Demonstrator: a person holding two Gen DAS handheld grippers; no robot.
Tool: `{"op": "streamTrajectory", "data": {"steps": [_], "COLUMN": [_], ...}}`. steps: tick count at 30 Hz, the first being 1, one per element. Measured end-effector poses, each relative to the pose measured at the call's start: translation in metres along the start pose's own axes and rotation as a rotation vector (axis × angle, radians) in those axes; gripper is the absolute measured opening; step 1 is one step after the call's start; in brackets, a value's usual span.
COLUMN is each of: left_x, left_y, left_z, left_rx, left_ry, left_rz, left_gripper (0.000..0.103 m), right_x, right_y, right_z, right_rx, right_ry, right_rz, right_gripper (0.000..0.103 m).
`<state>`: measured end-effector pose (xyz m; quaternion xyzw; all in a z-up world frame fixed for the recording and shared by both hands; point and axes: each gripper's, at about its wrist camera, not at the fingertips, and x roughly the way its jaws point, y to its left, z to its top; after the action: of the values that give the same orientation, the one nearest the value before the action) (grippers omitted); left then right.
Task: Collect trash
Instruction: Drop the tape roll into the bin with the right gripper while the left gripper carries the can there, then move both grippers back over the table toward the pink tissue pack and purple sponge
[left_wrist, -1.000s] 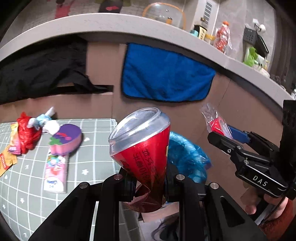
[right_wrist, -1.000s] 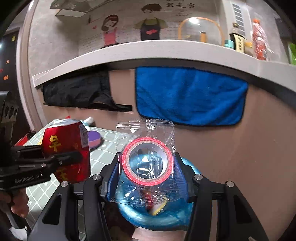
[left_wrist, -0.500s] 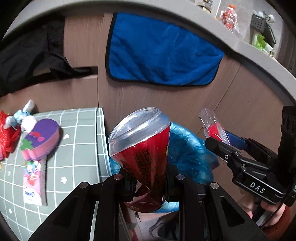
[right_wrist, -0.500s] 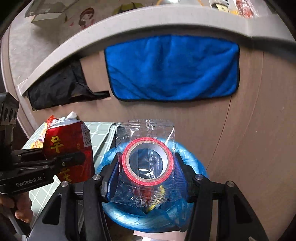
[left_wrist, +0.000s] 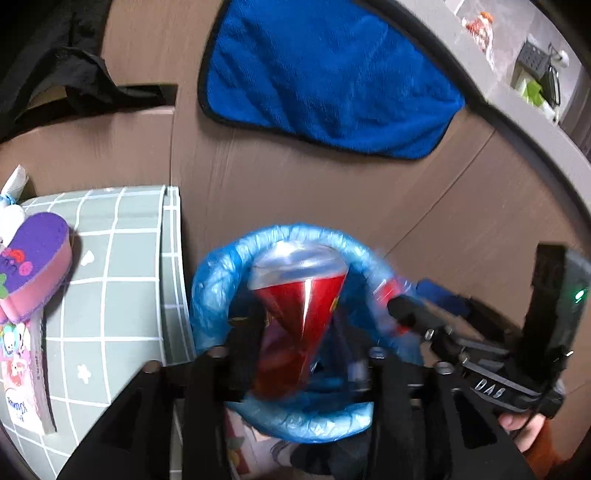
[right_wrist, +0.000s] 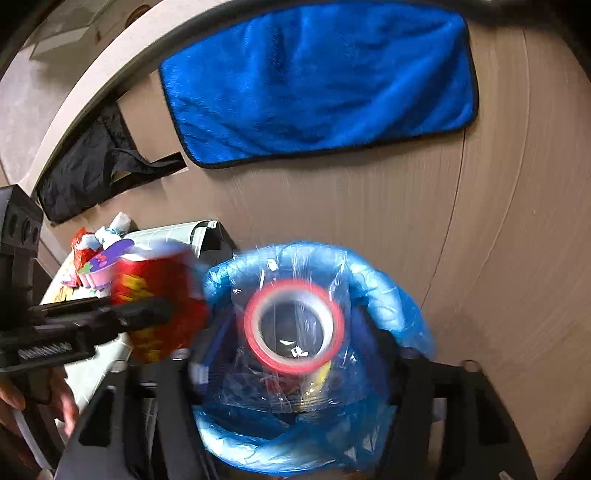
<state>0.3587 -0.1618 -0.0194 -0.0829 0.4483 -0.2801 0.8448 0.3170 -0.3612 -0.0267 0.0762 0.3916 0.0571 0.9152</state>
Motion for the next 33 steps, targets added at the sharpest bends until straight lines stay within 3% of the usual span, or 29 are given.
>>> {"op": "streamTrajectory", "data": {"steps": [6, 12, 23, 29, 33], "left_x": [-0.024, -0.068, -0.192, -0.25, -0.28], "left_y": [0.003, 0.015, 0.079, 0.117, 0.13], "left_z": [0.01, 0.0, -0.071, -0.103, -0.124], "left_rx": [-0.002, 0.024, -0.01, -0.12, -0.133], "left_ry": [-0.061, -0.122, -0.202, -0.266, -0.298], "left_rz": [-0.002, 0.093, 0.308, 0.33, 0.379], "left_gripper": [0.048, 0.049, 0.05, 0.054, 0.056], "right_x": [-0.002, -0.021, -0.06, -0.071, -0.077], "right_y": [0.007, 0.022, 0.12, 0.175, 0.196], "right_z": [-0.004, -0.006, -0.024, -0.027, -0.031], "right_rx": [-0.033, -0.07, -0.239, -0.308, -0.304], "right_ry": [-0.006, -0.024, -0.132, -0.161, -0.154], "right_rz": [-0.015, 0.014, 0.114, 0.131, 0.153], "right_gripper": [0.068, 0.068, 0.068, 0.068, 0.068]}}
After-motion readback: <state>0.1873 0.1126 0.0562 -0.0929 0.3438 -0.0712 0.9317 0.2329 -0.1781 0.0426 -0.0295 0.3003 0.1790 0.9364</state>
